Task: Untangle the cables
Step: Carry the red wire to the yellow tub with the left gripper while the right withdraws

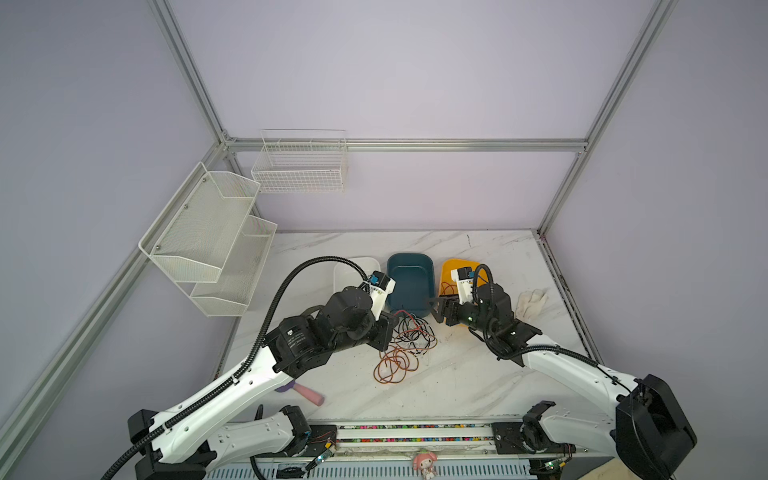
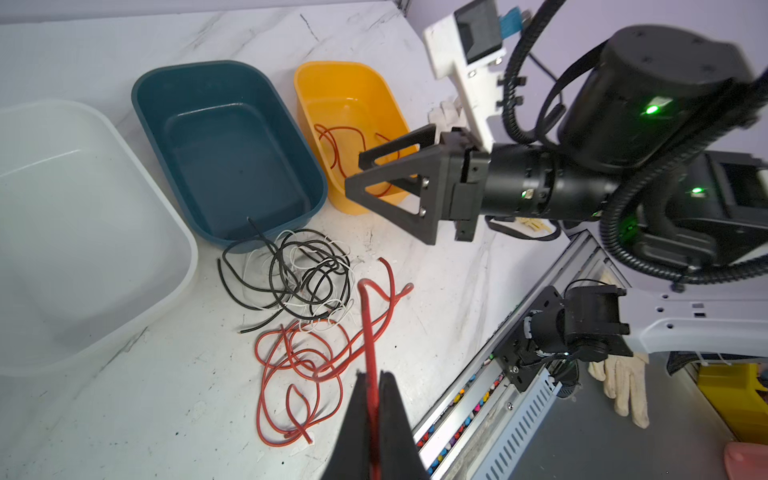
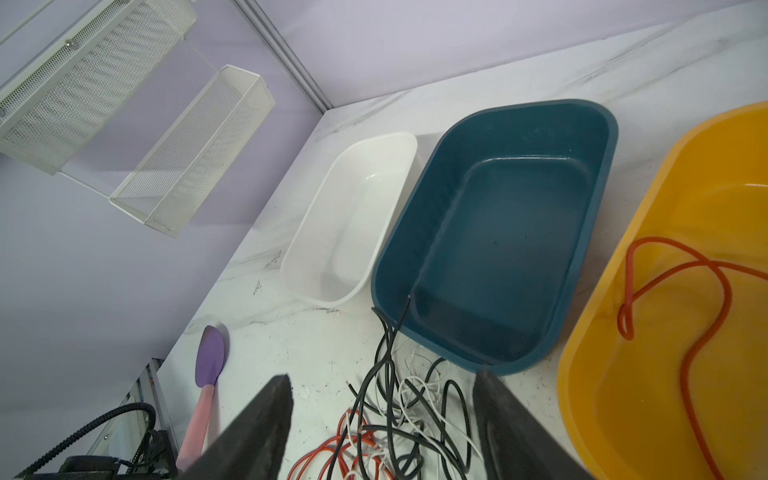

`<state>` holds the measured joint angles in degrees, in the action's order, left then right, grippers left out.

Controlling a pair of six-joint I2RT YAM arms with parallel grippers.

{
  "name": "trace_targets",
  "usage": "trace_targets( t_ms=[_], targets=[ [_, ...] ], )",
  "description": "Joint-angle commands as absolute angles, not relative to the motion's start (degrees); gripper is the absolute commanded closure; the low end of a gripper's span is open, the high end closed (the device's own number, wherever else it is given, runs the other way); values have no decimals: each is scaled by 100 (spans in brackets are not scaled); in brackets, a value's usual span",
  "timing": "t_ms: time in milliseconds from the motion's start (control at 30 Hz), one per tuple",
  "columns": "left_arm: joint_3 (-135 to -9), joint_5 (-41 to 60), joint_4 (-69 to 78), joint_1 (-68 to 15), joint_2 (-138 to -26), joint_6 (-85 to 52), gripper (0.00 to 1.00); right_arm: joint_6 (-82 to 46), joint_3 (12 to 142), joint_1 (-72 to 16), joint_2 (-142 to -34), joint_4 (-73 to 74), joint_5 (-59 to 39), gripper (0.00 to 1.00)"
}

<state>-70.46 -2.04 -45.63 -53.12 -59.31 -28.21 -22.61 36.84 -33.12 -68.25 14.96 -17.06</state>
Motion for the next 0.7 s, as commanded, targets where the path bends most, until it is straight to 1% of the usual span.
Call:
trace_targets(
  t_ms=[0,333,533,667],
  targets=[
    [-7887,-336,-4804,-5405,-5946,-2547,100,-2167,3585,-3322,-6508,1528,-1210,29],
    [-8802,-529,-4898,-5426,-6492,-2073,100,-2442,3448,-3322,-5319,744,1027,27],
    [-9297,-694,-4509,-5423,-7130,-1457,100,-2644,3152,-3314,-4376,536,2089,18],
    [-9721,-649,-4249,-5421,-7736,-1025,100,-2791,3112,-3314,-3848,194,2688,14]
  ],
)
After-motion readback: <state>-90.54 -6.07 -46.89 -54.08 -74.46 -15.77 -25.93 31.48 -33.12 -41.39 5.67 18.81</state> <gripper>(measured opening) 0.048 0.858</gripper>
